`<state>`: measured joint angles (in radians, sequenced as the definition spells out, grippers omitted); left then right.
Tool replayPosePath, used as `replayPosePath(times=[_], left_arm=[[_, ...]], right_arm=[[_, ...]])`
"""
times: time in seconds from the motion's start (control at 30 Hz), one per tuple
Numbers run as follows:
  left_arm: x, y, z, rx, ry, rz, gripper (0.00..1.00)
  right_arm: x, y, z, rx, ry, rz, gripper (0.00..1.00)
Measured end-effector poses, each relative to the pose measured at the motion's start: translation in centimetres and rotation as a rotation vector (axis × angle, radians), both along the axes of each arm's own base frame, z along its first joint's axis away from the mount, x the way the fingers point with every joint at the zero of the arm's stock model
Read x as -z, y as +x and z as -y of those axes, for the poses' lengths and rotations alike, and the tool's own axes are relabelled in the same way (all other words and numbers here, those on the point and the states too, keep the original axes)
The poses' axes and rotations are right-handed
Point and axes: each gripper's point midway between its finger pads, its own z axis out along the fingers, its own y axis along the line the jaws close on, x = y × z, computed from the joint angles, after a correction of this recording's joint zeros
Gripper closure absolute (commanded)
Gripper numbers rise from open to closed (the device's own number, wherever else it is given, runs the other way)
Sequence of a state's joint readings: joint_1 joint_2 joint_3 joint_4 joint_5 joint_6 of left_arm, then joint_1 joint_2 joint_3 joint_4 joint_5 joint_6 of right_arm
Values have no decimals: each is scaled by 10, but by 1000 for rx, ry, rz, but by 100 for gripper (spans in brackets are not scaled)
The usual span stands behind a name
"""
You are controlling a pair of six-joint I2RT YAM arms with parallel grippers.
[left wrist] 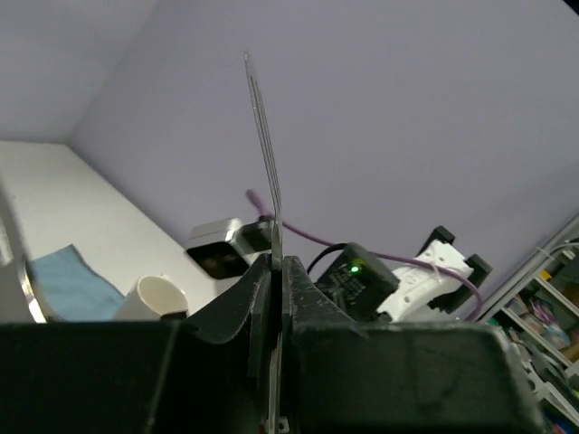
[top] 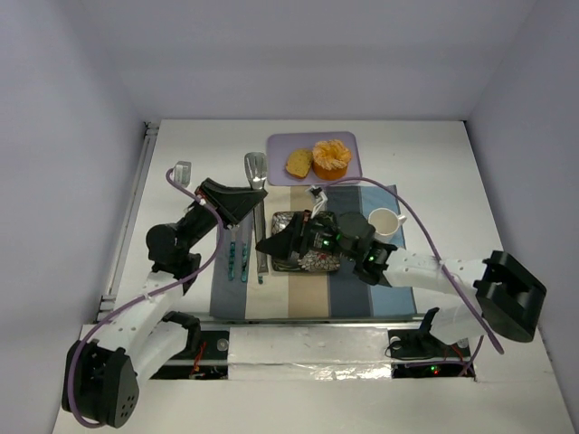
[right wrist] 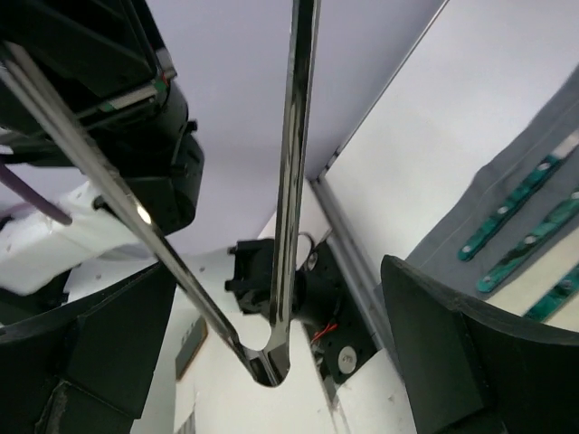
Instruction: Place the bread
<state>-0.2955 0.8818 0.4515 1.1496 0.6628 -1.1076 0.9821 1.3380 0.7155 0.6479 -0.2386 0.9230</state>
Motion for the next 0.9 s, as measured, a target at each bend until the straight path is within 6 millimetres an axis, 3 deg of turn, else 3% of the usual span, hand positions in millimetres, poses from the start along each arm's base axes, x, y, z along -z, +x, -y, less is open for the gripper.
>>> replayPosePath(times=[0.13, 0.4, 0.67, 0.87, 0.9], left_arm=[[-1, -7, 2, 37, -33, -1, 100], [20, -9, 9, 80, -48, -93, 100], [24, -8, 11, 92, -53, -120, 100], [30, -5, 13, 105, -50, -152, 100], [30, -5, 14, 108, -47, -153, 94]], right_arm=[[7, -8, -19, -64, -2, -17, 1], [16, -19, -38, -127, 36, -47, 20], [3, -19, -37, -123, 109, -36, 39], [4, -21, -33, -125, 135, -47, 44], [4, -22, -33, -124, 137, -48, 45]])
